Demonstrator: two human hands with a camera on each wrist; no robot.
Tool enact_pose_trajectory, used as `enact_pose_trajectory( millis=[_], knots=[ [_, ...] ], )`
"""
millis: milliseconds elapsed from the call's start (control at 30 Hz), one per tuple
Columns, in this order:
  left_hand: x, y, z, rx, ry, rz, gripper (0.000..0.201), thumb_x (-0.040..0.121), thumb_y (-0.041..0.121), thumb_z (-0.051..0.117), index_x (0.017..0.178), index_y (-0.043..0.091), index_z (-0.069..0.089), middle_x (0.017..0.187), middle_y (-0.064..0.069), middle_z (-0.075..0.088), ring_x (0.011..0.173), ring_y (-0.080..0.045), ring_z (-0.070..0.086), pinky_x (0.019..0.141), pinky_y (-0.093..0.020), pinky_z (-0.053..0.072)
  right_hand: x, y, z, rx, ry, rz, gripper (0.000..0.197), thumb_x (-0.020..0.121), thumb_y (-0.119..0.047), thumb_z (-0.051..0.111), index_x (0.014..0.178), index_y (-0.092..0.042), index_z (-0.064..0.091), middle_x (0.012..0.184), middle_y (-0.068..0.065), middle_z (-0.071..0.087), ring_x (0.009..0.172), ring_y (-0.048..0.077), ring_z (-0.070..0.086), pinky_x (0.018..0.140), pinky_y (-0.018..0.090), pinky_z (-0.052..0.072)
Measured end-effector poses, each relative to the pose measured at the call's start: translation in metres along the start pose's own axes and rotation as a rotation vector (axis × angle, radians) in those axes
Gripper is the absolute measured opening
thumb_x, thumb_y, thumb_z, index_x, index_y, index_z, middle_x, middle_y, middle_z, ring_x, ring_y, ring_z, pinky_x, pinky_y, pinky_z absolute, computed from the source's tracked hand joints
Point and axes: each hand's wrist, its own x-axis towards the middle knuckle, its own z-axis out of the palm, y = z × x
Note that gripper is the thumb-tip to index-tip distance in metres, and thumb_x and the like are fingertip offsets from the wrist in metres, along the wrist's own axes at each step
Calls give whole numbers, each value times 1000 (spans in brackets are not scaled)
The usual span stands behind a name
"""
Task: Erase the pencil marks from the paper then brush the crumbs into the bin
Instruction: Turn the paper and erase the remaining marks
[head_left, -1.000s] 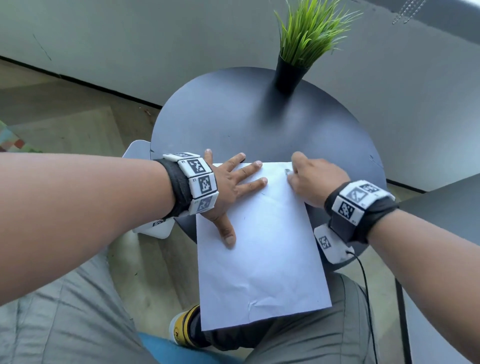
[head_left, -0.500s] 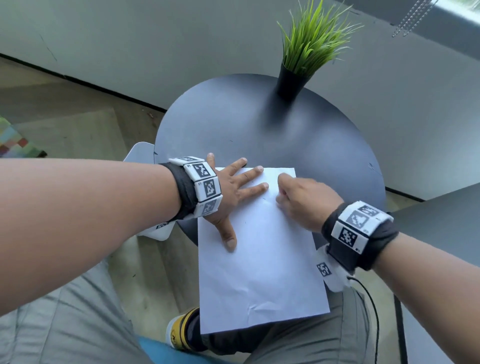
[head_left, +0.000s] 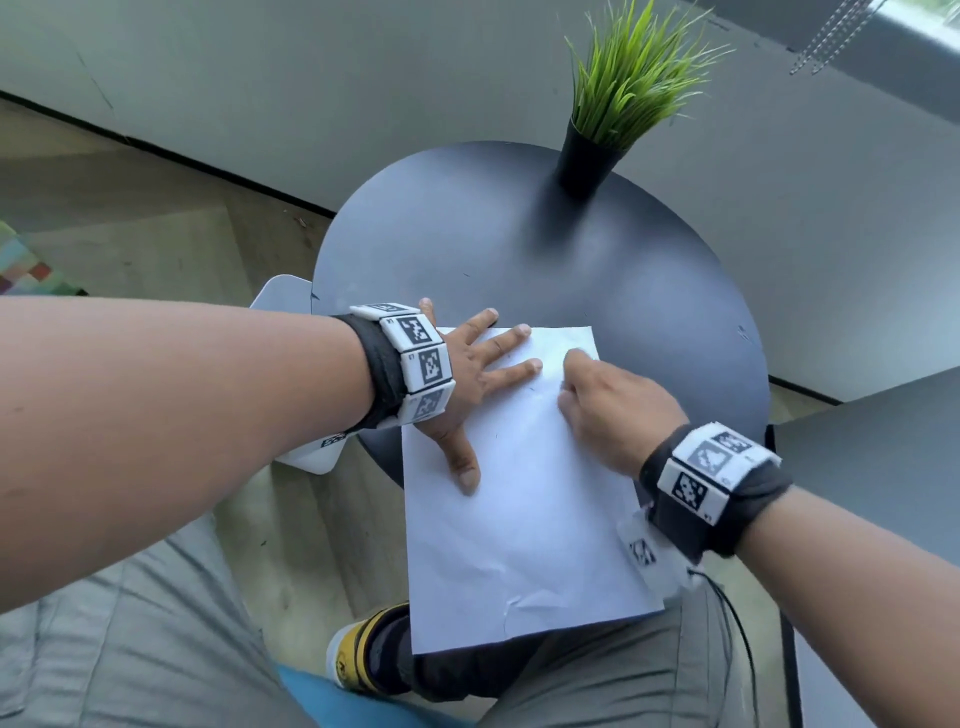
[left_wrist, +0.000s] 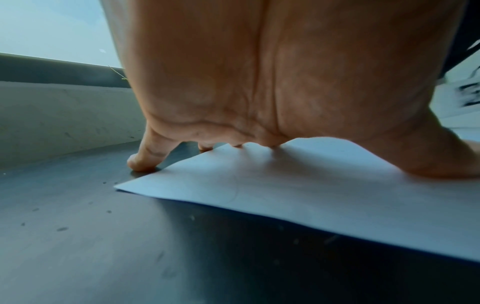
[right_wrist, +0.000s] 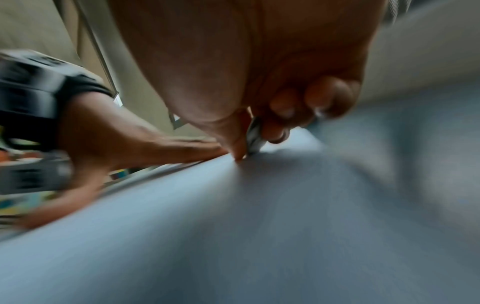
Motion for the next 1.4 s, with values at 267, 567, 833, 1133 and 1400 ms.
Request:
enact_pose_trajectory(
  millis=[267, 567, 833, 1133, 1400],
  knots=[
    [2, 1, 2, 8, -1, -9, 149, 47, 99, 59, 149, 41, -33, 159, 7, -41, 151, -30, -27, 103, -84, 11, -8, -18, 4, -2, -34, -60, 17, 98, -30, 36, 90, -25, 22, 89, -1, 44, 79, 33, 51, 66, 38, 42],
    [-6, 4, 5, -11, 35, 1, 145, 51, 98, 57, 152, 38, -29, 161, 2, -38, 152, -32, -25, 106, -82, 8, 21, -12, -5, 31, -31, 52, 12, 97, -26, 39, 94, -16, 33, 94, 7, 53, 81, 32, 50, 70, 40, 43],
    [-16, 12, 18, -88, 151, -50, 147, 49, 99, 58, 159, 33, -13, 167, -3, -23, 154, -30, -16, 111, -77, 10, 24, -18, -4, -12, -5, 15, 13, 98, -27, 39, 93, -17, 32, 90, 3, 48, 84, 34, 54, 68, 39, 41],
    [-26, 19, 29, -58, 228, -48, 136, 62, 98, 46, 161, 21, -5, 169, -10, -11, 155, -34, -8, 118, -66, 7, 38, -21, -5, -23, 16, -10, 15, 97, -29, 38, 89, -18, 31, 92, 8, 53, 79, 32, 49, 65, 38, 39],
    [-28, 17, 33, -89, 239, -17, 130, 66, 96, 45, 161, 23, -5, 168, -10, -13, 154, -34, -8, 120, -61, 10, 49, -11, -14, -31, 49, 11, 14, 98, -29, 36, 91, -16, 36, 92, 7, 56, 77, 31, 48, 66, 38, 40]
  ],
)
